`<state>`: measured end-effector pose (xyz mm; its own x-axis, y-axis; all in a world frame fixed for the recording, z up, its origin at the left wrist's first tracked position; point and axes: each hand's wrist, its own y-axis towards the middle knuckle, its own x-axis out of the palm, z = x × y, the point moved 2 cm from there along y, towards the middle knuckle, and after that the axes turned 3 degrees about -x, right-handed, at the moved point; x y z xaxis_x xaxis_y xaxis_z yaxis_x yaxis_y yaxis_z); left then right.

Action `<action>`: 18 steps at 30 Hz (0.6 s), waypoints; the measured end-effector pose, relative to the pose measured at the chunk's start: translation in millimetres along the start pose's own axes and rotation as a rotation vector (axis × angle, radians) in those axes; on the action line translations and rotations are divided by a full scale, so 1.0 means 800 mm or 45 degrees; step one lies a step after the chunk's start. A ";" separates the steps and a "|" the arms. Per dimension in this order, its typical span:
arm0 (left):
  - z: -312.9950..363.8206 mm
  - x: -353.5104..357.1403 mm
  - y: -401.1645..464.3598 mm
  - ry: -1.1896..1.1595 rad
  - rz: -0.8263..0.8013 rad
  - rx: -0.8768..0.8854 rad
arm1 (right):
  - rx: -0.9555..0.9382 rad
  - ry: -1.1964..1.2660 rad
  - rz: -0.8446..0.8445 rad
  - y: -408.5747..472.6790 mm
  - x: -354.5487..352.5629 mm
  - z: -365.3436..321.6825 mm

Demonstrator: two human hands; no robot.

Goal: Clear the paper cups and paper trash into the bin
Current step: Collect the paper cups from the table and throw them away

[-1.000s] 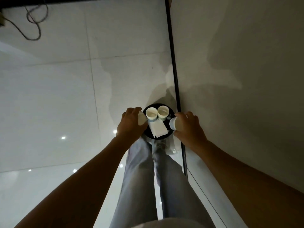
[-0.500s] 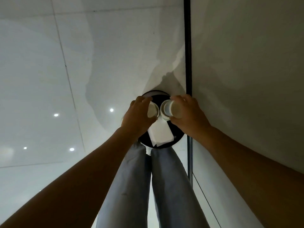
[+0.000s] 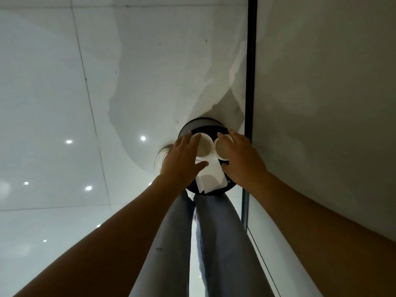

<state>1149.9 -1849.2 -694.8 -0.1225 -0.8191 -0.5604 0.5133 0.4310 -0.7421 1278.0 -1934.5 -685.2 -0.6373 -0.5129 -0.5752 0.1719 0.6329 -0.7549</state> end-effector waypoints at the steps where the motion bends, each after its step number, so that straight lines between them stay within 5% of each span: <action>1: 0.002 -0.009 -0.011 -0.004 -0.007 -0.002 | -0.004 0.010 -0.001 -0.009 -0.008 -0.009; 9: 0.013 -0.149 -0.150 0.043 0.105 -0.040 | -0.058 -0.002 0.032 -0.115 -0.120 -0.123; 18: 0.000 -0.279 -0.369 0.000 0.464 -0.293 | -0.493 -0.393 0.187 -0.265 -0.237 -0.322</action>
<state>1025.3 -1793.7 -350.7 0.0320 -0.5975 -0.8012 0.3201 0.7655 -0.5581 1168.7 -1821.5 -335.0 -0.3660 -0.5130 -0.7764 -0.0851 0.8493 -0.5210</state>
